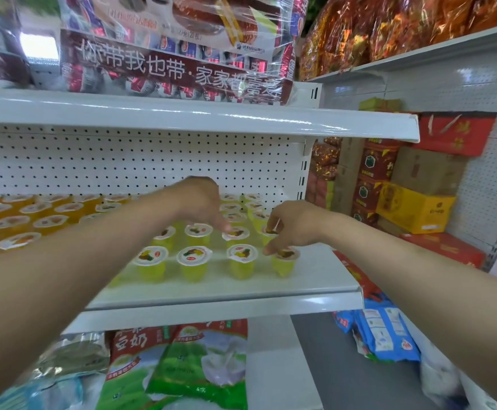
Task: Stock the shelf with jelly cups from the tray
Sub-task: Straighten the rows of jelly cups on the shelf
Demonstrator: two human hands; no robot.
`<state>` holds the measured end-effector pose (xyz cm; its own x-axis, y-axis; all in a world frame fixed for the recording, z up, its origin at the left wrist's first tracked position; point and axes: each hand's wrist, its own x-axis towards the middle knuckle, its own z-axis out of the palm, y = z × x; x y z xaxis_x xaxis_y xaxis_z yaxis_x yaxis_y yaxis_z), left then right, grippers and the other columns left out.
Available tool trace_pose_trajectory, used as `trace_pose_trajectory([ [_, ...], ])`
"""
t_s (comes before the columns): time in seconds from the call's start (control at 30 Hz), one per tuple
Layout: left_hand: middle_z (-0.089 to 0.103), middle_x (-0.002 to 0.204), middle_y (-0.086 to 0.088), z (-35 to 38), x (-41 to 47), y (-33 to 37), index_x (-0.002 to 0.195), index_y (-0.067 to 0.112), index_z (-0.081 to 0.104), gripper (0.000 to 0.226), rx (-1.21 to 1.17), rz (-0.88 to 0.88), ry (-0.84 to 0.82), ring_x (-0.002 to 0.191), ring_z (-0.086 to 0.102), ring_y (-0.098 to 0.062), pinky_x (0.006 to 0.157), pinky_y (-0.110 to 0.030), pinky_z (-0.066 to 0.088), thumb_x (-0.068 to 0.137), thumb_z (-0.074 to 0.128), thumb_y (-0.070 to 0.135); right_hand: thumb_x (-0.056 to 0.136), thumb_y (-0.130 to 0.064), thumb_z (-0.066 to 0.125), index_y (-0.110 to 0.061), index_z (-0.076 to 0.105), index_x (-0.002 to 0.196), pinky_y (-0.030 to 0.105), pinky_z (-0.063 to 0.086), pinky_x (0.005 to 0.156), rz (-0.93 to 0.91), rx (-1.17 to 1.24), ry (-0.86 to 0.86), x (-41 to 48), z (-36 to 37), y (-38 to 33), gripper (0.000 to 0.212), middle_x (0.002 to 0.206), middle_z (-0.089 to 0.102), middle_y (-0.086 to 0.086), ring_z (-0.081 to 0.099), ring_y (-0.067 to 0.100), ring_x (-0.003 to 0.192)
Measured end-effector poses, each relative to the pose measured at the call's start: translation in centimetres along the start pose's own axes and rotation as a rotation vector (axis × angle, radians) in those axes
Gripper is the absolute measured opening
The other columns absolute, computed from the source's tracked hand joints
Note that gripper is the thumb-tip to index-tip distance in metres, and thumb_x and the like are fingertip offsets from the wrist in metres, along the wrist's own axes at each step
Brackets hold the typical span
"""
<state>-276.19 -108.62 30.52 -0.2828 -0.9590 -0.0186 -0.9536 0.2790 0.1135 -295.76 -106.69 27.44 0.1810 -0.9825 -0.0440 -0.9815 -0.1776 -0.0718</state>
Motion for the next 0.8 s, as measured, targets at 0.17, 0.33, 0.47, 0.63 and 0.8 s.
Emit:
trace_pose_trajectory([
  [0.17, 0.071, 0.108, -0.012, 0.7, -0.1, -3.5, 0.108, 0.004, 0.068, 0.058, 0.009, -0.076, -0.148, 0.087, 0.070, -0.025, 0.073, -0.027, 0.050, 0.073, 0.079, 0.050, 0.073, -0.052, 0.080, -0.019, 0.062, 0.119, 0.024, 0.044, 0.083, -0.084, 0.111, -0.025, 0.7, 0.7, -2.3, 0.060, 0.116, 0.061, -0.005, 0.055, 0.014, 0.103],
  [0.33, 0.070, 0.108, -0.015, 2.8, -0.3, -4.0, 0.108, 0.002, 0.066, 0.061, -0.095, -0.066, -0.228, 0.080, 0.062, -0.024, 0.069, -0.027, 0.047, 0.069, 0.084, 0.045, 0.070, -0.046, 0.084, -0.014, 0.063, 0.109, 0.028, 0.046, 0.075, -0.103, 0.082, -0.062, 1.4, 1.7, -3.8, 0.054, 0.107, 0.063, -0.001, 0.057, 0.017, 0.093],
  [0.47, 0.063, 0.077, 0.001, 3.4, -0.2, -3.5, 0.107, 0.005, 0.063, 0.058, -0.061, -0.044, -0.218, 0.085, 0.068, -0.024, 0.066, -0.026, 0.044, 0.070, 0.084, 0.045, 0.070, -0.047, 0.084, -0.015, 0.066, 0.104, 0.031, 0.050, 0.079, -0.094, 0.049, -0.052, 1.5, 1.8, -4.2, 0.051, 0.103, 0.066, 0.000, 0.060, 0.018, 0.093],
  [0.63, 0.070, 0.101, -0.007, 3.9, 0.3, -3.5, 0.107, 0.008, 0.062, 0.057, -0.028, -0.025, -0.197, 0.080, 0.057, -0.019, 0.062, -0.026, 0.040, 0.070, 0.084, 0.045, 0.070, -0.051, 0.082, -0.015, 0.066, 0.104, 0.031, 0.050, 0.079, -0.085, 0.029, -0.053, 1.2, 1.6, -4.6, 0.052, 0.102, 0.065, -0.002, 0.059, 0.017, 0.091],
  [0.8, 0.055, 0.084, 0.004, 3.9, 0.2, -3.6, 0.105, 0.010, 0.062, 0.049, -0.017, 0.019, -0.182, 0.080, 0.051, -0.017, 0.055, -0.025, 0.035, 0.074, 0.082, 0.042, 0.072, -0.053, 0.080, -0.015, 0.065, 0.106, 0.032, 0.050, 0.079, -0.085, 0.026, -0.056, 1.0, 1.6, -4.6, 0.054, 0.101, 0.064, -0.003, 0.059, 0.018, 0.093],
])
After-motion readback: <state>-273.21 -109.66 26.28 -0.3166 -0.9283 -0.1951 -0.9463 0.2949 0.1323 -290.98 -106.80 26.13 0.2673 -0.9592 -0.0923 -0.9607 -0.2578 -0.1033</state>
